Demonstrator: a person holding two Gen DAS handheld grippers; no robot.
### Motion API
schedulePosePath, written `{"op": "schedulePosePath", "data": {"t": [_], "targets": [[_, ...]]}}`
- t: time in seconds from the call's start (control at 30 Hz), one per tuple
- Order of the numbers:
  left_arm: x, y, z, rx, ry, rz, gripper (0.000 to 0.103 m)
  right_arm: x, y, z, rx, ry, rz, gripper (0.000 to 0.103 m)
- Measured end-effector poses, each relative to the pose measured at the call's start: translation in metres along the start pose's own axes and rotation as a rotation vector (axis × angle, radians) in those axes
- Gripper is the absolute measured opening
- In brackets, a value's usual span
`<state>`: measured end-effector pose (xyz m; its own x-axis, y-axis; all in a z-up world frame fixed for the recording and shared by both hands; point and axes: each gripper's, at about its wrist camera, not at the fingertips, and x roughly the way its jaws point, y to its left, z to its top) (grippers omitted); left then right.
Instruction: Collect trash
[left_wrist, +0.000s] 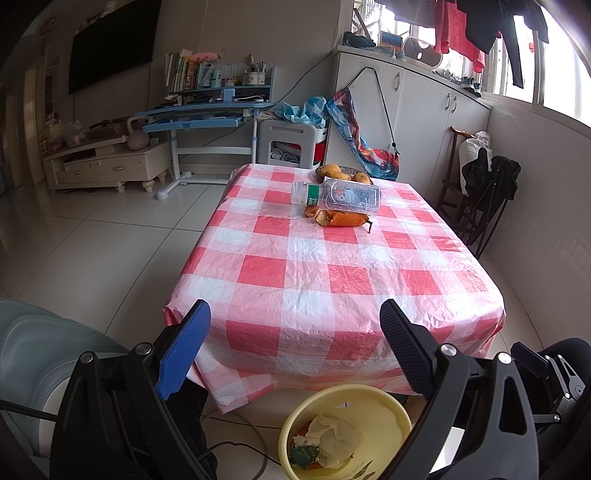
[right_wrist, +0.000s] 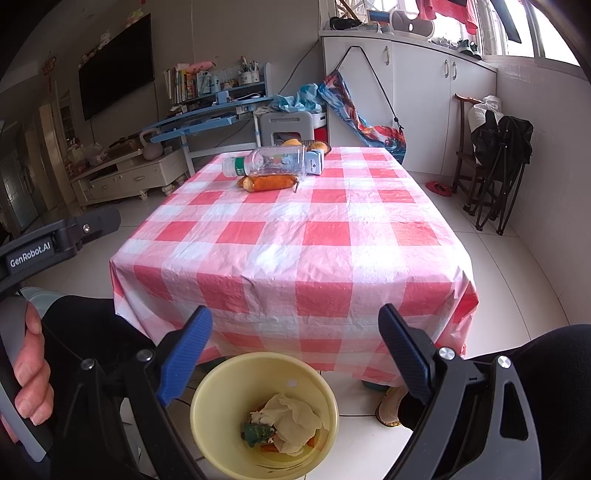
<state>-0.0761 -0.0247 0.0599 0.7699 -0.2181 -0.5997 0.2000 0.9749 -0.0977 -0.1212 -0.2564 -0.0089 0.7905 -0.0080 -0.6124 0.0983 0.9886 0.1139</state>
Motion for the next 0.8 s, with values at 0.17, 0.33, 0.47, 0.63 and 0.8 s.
{"op": "schedulePosePath", "data": {"t": [0.17,0.33,0.47,0.63,0.8], "targets": [[0.0002,0.0003,0.0001,-0.001,-0.001,0.000,0.090,0.0007,-0.0001,-0.0003,-0.003,0.001,0.001,0.088],[0.0000,0.0002,0.0000,0.000,0.000,0.000,0.090,0.0007,0.0002,0.0000,-0.004,0.001,0.001,0.088],[0.0003,0.0004,0.0001,0.000,0.000,0.001,0.090,0.0006,0.0004,-0.0001,-0.005,0.001,0.001,0.088],[0.0000,0.0004,0.0001,-0.001,-0.001,0.000,0.090,0.0010,0.0009,-0.0001,-0.005,0.002,0.002,0.088],[0.0001,0.0005,0.0001,-0.001,0.000,0.000,0.090,0.0011,0.0011,-0.0003,-0.007,0.004,0.002,0.088]]}}
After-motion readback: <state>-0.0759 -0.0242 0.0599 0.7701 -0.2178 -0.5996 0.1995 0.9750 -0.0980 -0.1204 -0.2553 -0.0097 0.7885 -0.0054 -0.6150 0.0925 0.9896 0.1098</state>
